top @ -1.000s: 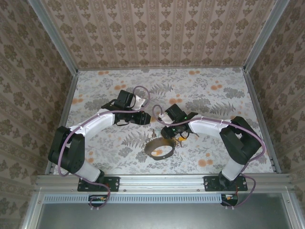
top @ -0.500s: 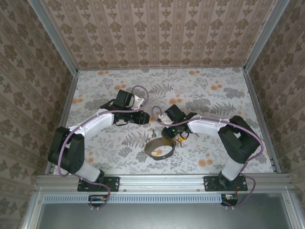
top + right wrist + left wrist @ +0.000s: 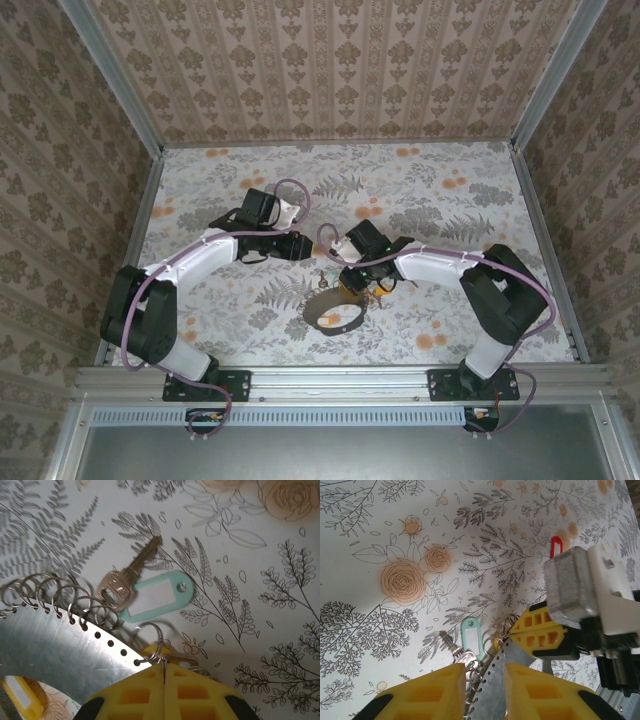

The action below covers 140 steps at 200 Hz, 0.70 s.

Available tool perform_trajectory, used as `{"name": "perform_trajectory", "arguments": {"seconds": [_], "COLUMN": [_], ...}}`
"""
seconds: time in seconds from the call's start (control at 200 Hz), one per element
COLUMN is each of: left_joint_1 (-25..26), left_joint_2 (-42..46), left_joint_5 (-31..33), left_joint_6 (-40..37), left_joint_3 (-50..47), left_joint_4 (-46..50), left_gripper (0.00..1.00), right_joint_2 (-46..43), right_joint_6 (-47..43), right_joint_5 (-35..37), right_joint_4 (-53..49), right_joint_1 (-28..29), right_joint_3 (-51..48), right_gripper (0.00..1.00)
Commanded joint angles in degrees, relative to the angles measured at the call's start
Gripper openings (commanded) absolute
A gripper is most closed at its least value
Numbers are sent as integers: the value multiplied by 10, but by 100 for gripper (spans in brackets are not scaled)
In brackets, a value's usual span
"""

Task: Put the keys on the keyring

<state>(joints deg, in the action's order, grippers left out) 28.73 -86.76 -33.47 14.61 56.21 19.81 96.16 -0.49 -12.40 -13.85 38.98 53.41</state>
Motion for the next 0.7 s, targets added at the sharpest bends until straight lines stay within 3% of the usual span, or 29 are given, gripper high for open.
{"name": "perform_trajectory", "arguments": {"seconds": [0.0,0.215,0.455,0.695], "left_joint_1": [-3,21,81,98], "left_joint_2": [12,28,61,113], "left_joint_5": [-9,4,2,14], "left_joint_6": [2,-11,12,30], "left_joint_3": [-4,12,9,-21], "left_joint_4": [-3,18,-15,-17], "left_gripper": [24,22,21,21], "right_joint_2": [-63,-186,-262,-318], "right_joint_6": [-26,-46,-46,-28], "right_joint_5": [-22,-82,-121,-105], "right_joint_4": [43,142,211,267], "right_joint_1": [10,23,38,41], "right_joint_3": [-33,-101,-134,-161], "right_gripper": [0,0,0,0]}}
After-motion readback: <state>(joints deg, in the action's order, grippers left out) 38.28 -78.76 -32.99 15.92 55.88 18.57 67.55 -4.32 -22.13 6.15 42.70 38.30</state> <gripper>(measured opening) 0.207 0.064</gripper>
